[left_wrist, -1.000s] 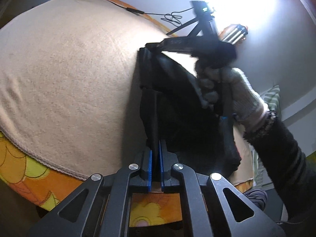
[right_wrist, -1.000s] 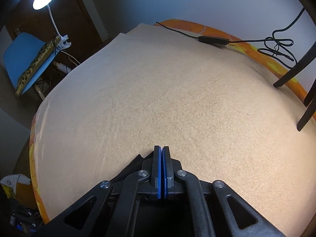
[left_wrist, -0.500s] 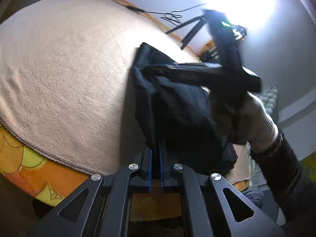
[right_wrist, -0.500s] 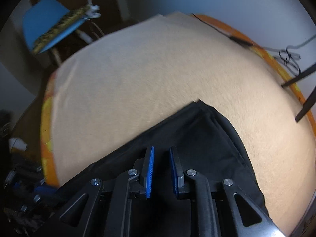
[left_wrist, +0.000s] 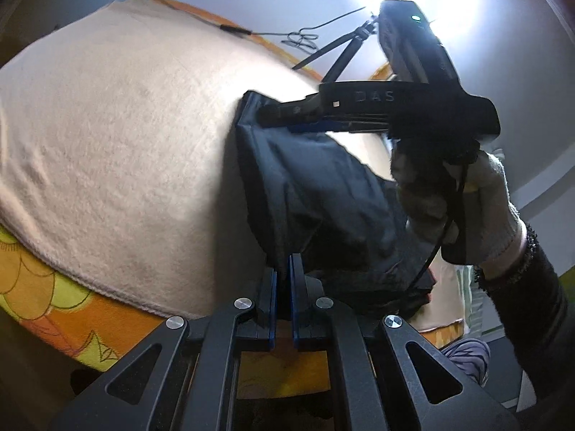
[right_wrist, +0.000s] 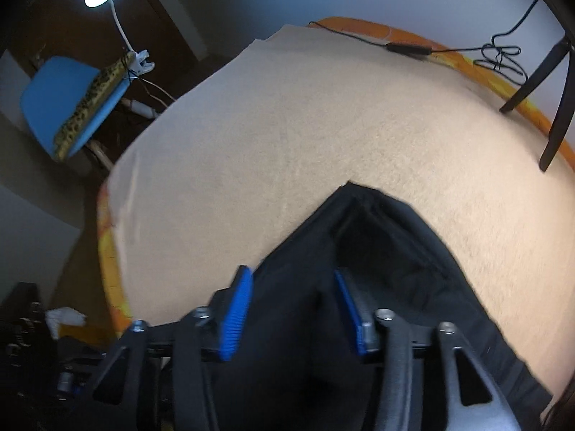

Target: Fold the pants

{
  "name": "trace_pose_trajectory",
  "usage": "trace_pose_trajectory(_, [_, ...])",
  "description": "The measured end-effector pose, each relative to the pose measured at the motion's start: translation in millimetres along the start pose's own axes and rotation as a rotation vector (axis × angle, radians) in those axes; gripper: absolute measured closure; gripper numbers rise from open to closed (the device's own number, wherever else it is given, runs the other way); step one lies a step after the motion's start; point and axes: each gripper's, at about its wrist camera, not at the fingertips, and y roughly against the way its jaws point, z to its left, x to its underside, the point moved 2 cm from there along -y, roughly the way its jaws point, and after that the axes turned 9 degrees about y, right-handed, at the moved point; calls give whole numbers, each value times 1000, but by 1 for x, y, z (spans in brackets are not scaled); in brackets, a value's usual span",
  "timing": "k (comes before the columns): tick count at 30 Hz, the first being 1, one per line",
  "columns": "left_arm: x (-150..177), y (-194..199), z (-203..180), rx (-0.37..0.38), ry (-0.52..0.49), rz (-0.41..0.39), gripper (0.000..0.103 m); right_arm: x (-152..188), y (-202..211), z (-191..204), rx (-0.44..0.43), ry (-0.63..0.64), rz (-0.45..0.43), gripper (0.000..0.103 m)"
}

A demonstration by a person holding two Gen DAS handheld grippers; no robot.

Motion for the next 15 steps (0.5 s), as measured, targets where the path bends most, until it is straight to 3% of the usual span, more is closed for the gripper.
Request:
trace_pose_trajectory(7, [-4,7,-14,18,-36,-39,99,-10,-14,17,48,-84,146,44])
trace_pose_trajectory(15, [-9,0,-29,10,-71,-51,99,-10,-34,42,156,-43,282,44])
